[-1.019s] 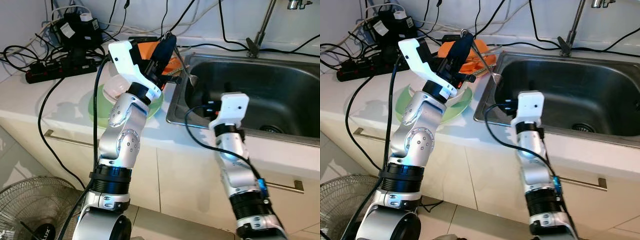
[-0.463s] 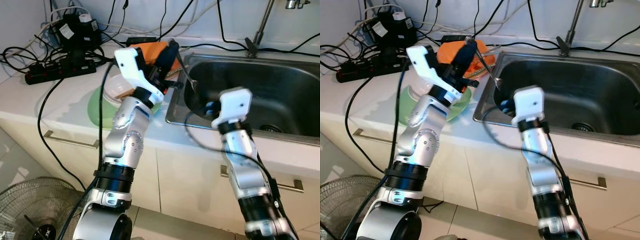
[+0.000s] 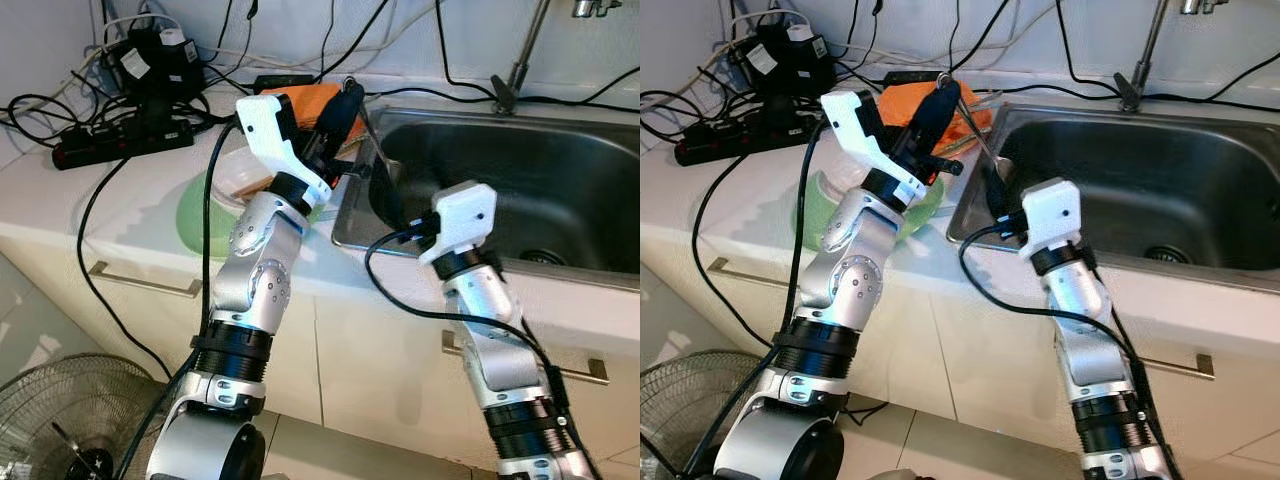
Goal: Kitchen organization
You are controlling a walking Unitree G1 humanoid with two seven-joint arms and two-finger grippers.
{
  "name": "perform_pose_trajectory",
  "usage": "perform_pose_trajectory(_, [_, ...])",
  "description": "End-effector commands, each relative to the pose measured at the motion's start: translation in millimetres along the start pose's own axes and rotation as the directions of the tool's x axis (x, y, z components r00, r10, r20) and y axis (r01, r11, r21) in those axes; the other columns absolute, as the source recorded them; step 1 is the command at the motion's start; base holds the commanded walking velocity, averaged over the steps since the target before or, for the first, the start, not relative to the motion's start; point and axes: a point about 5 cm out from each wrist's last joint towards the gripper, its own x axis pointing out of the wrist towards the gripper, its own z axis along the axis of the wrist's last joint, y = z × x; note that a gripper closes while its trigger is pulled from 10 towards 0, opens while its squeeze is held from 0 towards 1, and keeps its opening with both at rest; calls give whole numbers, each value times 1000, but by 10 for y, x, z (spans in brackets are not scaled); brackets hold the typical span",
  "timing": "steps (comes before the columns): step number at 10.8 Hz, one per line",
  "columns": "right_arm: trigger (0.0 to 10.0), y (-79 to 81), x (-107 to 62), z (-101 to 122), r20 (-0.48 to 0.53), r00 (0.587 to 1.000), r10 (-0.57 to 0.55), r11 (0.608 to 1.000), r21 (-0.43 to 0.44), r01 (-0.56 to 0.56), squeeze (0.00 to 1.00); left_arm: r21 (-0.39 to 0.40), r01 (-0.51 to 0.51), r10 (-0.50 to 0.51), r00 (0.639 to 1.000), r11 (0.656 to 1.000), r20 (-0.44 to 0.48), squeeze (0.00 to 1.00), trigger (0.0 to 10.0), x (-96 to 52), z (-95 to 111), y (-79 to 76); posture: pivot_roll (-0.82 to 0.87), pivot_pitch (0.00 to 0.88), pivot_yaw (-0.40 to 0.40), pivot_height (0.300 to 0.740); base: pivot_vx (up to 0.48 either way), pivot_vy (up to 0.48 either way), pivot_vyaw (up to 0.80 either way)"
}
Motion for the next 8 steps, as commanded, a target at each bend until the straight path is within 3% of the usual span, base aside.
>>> perform_pose_trajectory(1, [10000,74,28,73,26,999,46,999,18,-46,0,-33,63,-62,997,997,42,0,10000,164,37,-206,-1,0,110,740,0,0,0])
perform_pose_trajectory(8, [10000,124,86,51,7,1000,12,999,35,-12,0,-29,173,-174,983,985,-55,0,10000,61,-69,-298,19,0,105,740,0,0,0])
